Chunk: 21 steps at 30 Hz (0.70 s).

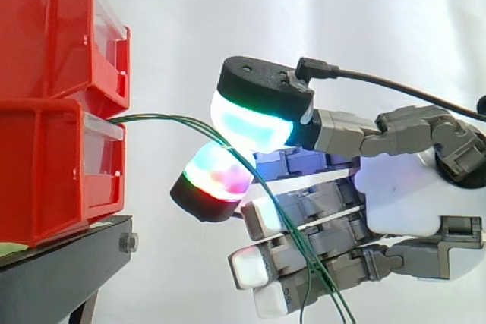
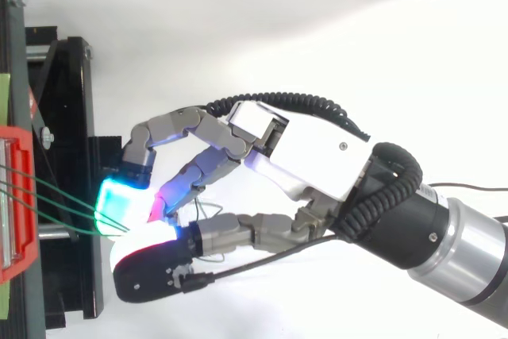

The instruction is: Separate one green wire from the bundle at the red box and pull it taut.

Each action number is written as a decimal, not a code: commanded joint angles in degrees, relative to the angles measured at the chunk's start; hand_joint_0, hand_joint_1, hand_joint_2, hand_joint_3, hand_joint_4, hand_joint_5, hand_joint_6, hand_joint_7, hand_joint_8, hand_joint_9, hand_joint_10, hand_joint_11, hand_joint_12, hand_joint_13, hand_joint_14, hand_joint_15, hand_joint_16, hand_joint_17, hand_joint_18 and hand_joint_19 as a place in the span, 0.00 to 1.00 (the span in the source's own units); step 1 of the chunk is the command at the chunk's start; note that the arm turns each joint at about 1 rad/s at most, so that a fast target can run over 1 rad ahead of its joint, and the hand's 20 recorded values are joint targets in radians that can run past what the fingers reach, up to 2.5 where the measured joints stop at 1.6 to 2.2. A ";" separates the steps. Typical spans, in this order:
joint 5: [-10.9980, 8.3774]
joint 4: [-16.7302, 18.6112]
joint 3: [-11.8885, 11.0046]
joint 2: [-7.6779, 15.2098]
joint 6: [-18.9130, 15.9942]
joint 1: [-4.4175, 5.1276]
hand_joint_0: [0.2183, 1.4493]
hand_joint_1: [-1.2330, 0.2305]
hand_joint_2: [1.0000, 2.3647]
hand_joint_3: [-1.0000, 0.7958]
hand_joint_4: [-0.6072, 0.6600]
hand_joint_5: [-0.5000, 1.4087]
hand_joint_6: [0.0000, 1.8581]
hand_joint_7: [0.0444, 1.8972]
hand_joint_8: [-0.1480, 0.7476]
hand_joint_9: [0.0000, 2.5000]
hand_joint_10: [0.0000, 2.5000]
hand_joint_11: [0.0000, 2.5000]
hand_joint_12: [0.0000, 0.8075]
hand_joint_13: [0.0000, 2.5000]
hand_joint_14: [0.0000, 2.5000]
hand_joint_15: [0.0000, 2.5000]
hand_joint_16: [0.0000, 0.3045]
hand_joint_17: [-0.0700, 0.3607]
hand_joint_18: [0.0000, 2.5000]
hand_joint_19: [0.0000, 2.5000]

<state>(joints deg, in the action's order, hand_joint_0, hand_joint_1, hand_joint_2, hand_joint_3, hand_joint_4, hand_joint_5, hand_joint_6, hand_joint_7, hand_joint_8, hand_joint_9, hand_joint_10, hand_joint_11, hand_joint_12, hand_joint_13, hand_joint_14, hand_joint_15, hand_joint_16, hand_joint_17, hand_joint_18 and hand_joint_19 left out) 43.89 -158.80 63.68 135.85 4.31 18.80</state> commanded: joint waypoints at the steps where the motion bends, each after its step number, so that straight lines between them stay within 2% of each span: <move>1: -0.13 0.34 0.66 0.02 -0.01 0.27 0.35 0.30 0.00 0.32 0.53 0.15 0.48 0.52 0.47 0.47 0.01 0.38 0.43 0.44 0.01 0.22 0.16 0.41 0.36 0.17; 4: -0.48 2.80 1.54 0.02 -0.01 0.53 0.34 0.33 0.01 0.37 0.53 0.16 0.48 0.55 0.48 0.49 0.01 0.39 0.44 0.44 0.01 0.22 0.15 0.41 0.36 0.17; 13: -0.48 2.89 1.63 -0.06 0.08 0.62 0.31 0.47 0.01 0.41 0.54 0.16 0.47 0.57 0.50 0.50 0.01 0.38 0.46 0.45 0.01 0.23 0.16 0.42 0.37 0.18; 21: -0.48 2.89 1.54 -0.06 -0.01 0.62 0.31 0.51 0.01 0.42 0.55 0.16 0.47 0.56 0.51 0.51 0.01 0.38 0.48 0.45 0.01 0.22 0.17 0.44 0.38 0.18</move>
<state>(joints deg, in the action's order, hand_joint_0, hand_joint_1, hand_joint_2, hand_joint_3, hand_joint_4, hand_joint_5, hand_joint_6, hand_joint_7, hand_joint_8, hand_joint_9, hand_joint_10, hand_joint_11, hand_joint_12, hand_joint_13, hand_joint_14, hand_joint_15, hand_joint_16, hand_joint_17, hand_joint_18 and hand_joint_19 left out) 43.42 -155.92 65.21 135.80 4.31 19.42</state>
